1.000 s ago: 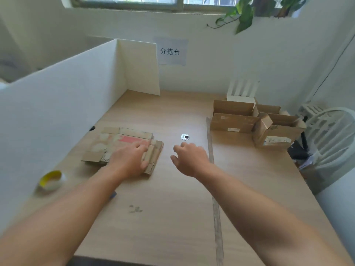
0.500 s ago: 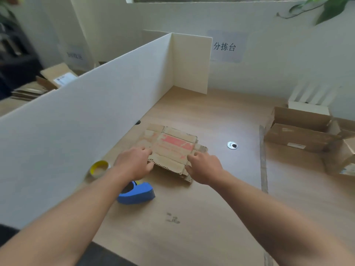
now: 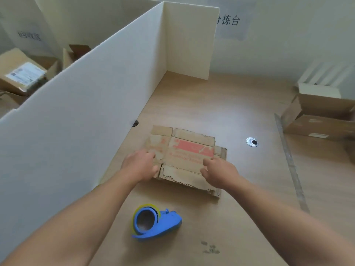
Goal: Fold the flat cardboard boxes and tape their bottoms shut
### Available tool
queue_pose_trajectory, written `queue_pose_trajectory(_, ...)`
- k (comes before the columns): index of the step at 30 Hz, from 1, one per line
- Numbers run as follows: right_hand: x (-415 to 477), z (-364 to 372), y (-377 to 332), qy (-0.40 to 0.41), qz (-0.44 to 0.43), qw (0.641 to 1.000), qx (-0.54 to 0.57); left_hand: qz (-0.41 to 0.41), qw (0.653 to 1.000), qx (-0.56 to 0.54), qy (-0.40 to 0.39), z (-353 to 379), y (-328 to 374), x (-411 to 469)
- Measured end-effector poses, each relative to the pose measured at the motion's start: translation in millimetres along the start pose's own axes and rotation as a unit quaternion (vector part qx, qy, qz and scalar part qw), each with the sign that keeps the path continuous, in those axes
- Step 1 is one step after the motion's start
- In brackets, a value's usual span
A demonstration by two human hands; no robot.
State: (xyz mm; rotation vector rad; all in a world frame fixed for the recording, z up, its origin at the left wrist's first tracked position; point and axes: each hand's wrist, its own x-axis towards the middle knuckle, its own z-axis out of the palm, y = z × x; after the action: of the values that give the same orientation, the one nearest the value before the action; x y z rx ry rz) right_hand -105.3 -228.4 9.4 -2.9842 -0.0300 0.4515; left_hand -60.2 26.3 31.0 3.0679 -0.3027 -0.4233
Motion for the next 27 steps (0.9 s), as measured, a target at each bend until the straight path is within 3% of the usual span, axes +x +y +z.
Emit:
queue_pose_trajectory(6, 36, 25, -6, -0.020, 0.167, 0.976, 0.139, -0.013, 0.999, -0.029, -0.034, 25, -32, 63)
queue_pose_trajectory(13, 55, 53, -15, 0.051, 0.284, 0.905, 0.313, -0.071, 0.965, -0.244, -0.068, 48, -37, 86)
queue_pose_trajectory(18, 52, 59, -9, 0.097, 0.320, 0.811, 0.480, -0.071, 0.954, -0.283, -0.068, 47, -32, 81)
queue_pose_trajectory(23, 33, 73, 12, 0.128, 0.341, 0.737, 0.569, -0.042, 0.939, -0.331, -0.085, 40, -21, 67)
queue_pose_trajectory(27, 13, 68, 24, 0.163, 0.307, 0.679, 0.647, -0.012, 0.935, -0.344, -0.090, 35, -2, 48)
